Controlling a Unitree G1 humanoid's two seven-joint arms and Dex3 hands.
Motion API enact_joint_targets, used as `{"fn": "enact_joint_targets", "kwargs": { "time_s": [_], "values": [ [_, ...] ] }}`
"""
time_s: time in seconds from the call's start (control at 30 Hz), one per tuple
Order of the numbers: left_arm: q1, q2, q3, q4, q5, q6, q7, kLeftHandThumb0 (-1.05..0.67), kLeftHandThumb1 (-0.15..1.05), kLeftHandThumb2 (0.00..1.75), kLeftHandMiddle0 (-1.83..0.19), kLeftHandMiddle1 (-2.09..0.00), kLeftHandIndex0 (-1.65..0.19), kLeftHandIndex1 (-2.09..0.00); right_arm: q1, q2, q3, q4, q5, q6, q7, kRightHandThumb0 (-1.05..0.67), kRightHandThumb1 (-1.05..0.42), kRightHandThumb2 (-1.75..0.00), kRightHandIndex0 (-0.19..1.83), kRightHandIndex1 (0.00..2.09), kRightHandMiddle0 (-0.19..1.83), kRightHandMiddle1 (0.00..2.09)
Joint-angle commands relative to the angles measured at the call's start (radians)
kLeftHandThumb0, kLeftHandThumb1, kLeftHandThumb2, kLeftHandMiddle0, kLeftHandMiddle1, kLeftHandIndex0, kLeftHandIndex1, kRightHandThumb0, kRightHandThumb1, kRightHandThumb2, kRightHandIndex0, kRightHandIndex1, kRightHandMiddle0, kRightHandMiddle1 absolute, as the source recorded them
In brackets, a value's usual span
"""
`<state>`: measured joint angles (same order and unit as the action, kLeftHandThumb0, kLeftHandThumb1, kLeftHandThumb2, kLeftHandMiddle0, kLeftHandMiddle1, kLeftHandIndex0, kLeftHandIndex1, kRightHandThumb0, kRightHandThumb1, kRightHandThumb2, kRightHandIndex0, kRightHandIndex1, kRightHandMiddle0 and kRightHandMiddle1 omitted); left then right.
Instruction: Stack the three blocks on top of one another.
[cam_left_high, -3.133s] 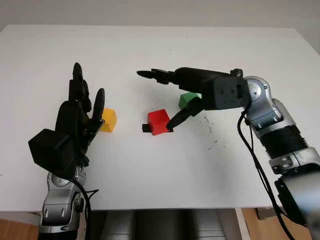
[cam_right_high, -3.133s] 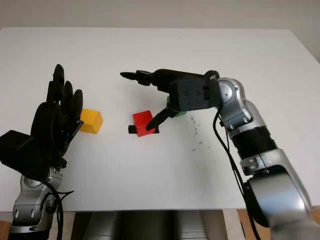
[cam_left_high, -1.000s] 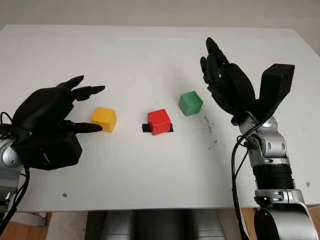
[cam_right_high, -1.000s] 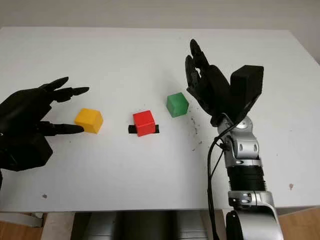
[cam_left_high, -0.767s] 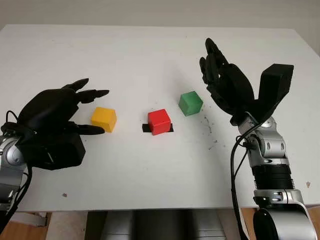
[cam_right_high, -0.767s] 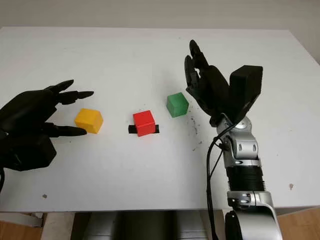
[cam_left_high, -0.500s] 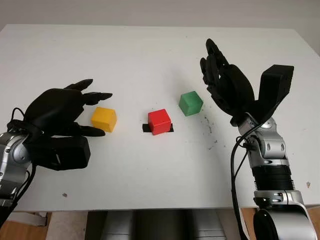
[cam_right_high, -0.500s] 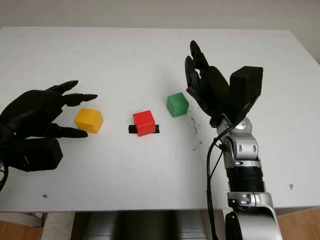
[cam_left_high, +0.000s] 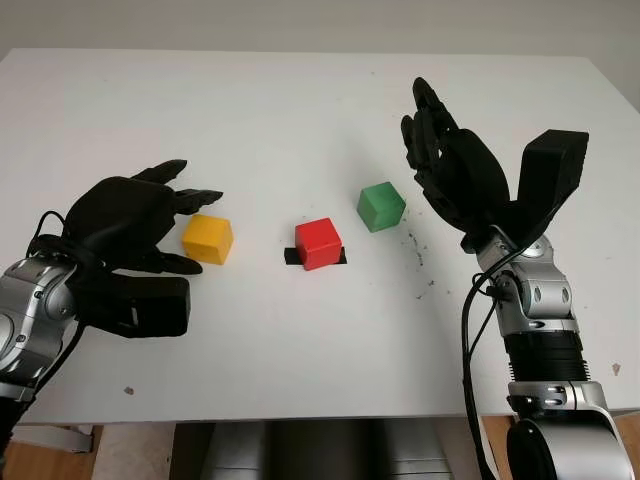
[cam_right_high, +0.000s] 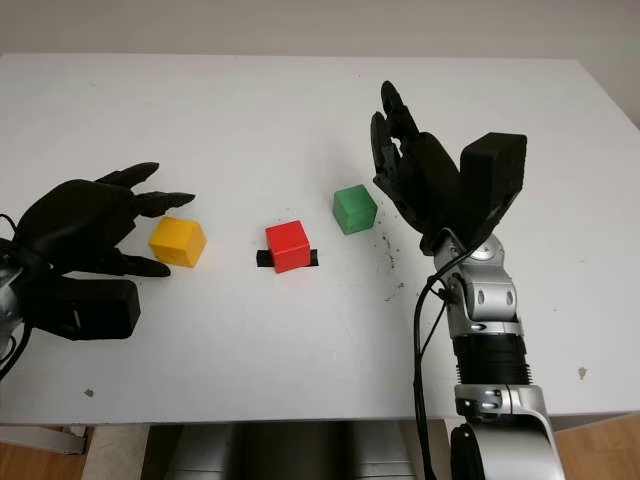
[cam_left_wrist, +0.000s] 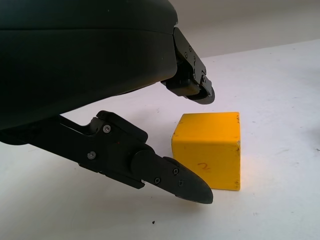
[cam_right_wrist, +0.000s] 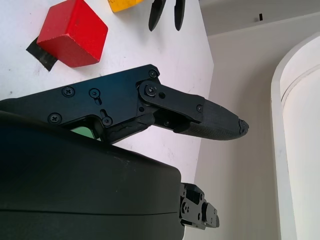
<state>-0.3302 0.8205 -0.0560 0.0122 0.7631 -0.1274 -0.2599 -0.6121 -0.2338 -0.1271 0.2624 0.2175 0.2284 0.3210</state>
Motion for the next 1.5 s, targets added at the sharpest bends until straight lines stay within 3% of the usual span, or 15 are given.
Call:
{"fn": "enact_joint_targets", "kwargs": {
  "time_s": [0.0, 0.53, 0.57, 0.63, 0.7, 1.13, 1.3, 1.47],
  "values": [
    [-0.019, 0.007, -0.006, -0.001, 0.006, 0.001, 0.007, -0.54, 0.91, 0.06, -0.06, -0.05, -0.41, -0.06, 0.005, 0.001, -0.002, -0.025, 0.005, -0.005, -0.001, -0.67, -1.05, -0.71, -0.19, 0.0, -0.19, 0.0],
    [-0.017, -0.009, 0.003, 0.024, -0.044, -0.026, 0.051, -0.56, 0.95, 0.06, -0.14, -0.07, -0.65, -0.22, 0.012, -0.002, -0.004, -0.033, 0.005, 0.002, -0.002, -0.66, -1.05, -0.7, -0.19, 0.0, -0.19, 0.0],
    [-0.016, -0.01, 0.004, 0.026, -0.051, -0.026, 0.052, -0.54, 0.97, 0.06, -0.15, -0.06, -0.64, -0.29, 0.013, -0.001, -0.005, -0.034, 0.006, 0.003, -0.004, -0.66, -1.05, -0.7, -0.19, 0.0, -0.19, 0.0],
    [-0.016, -0.011, 0.003, 0.03, -0.059, -0.028, 0.058, -0.51, 1.0, 0.06, -0.17, -0.06, -0.43, -0.76, 0.013, 0.0, -0.006, -0.034, 0.006, 0.004, -0.007, -0.65, -1.05, -0.7, -0.19, 0.0, -0.19, 0.0],
    [-0.016, -0.011, 0.001, 0.034, -0.064, -0.03, 0.062, -0.48, 1.03, 0.06, -0.18, -0.06, -0.36, -0.94, 0.014, -0.002, -0.006, -0.033, 0.007, 0.003, -0.004, -0.64, -1.05, -0.7, -0.19, 0.0, -0.19, 0.0],
    [-0.018, -0.001, -0.008, 0.059, -0.058, -0.06, 0.079, -0.42, 1.05, 0.19, -0.21, -0.05, -0.18, -1.4, 0.013, -0.003, -0.008, -0.021, 0.004, -0.021, -0.001, -0.65, -1.05, -0.7, -0.19, 0.0, -0.19, 0.0],
    [-0.015, -0.001, -0.003, 0.05, -0.058, -0.059, 0.074, -0.41, 1.05, 0.18, -0.22, -0.06, -0.16, -1.45, 0.013, 0.001, -0.009, -0.025, 0.006, -0.014, -0.008, -0.65, -1.05, -0.7, -0.19, 0.0, -0.19, 0.0],
    [-0.023, -0.019, 0.019, -0.012, -0.148, 0.015, -0.035, -0.38, 1.05, 0.13, -0.2, -0.05, -0.16, -1.47, 0.016, 0.002, -0.006, -0.031, 0.007, -0.009, -0.008, -0.64, -1.05, -0.7, -0.19, 0.0, -0.19, 0.0]
  ]
}}
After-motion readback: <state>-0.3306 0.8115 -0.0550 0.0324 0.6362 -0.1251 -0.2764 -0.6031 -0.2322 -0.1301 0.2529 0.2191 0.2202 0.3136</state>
